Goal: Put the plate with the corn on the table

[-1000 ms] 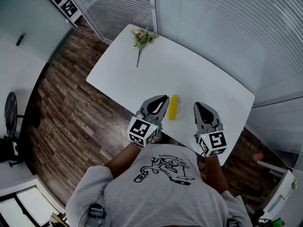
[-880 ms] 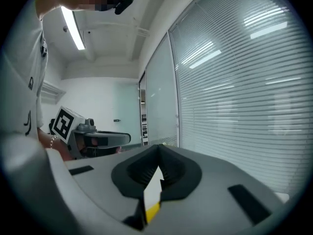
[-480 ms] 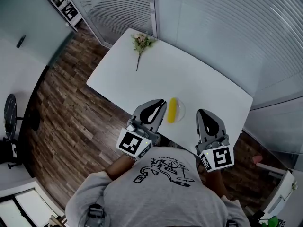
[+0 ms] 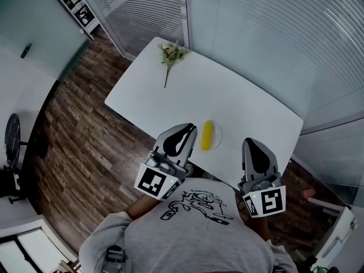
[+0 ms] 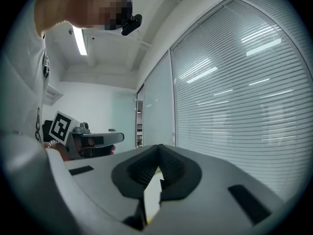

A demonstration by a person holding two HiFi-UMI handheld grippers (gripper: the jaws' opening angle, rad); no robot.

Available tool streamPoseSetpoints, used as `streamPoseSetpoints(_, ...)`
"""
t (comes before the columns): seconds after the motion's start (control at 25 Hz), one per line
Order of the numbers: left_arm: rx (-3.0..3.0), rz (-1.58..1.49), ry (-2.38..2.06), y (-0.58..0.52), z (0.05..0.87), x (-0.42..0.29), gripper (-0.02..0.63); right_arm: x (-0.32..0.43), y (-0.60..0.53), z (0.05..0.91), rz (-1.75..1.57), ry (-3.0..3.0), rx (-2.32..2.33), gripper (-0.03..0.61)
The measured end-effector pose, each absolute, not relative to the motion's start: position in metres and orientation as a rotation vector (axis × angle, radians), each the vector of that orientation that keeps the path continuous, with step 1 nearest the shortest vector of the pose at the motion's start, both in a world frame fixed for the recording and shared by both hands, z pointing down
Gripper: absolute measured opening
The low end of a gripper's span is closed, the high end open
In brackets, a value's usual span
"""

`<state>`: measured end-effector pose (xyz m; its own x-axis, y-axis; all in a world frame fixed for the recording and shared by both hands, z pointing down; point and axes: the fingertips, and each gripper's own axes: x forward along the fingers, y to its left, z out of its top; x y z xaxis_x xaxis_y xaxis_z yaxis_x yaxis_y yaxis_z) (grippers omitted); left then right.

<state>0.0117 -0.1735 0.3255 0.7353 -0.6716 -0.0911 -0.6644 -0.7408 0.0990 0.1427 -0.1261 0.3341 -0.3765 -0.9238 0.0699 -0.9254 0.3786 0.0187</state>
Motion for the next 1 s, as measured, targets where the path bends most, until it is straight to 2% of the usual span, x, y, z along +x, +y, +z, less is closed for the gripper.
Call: streamPoseSetpoints(1.0,2.897,-0.163,-1.068,-0.1740,0.3236,0.0157,0.035,0.1359,-0.1279,0.3266,-0.013,-2.531,1.712,0.005)
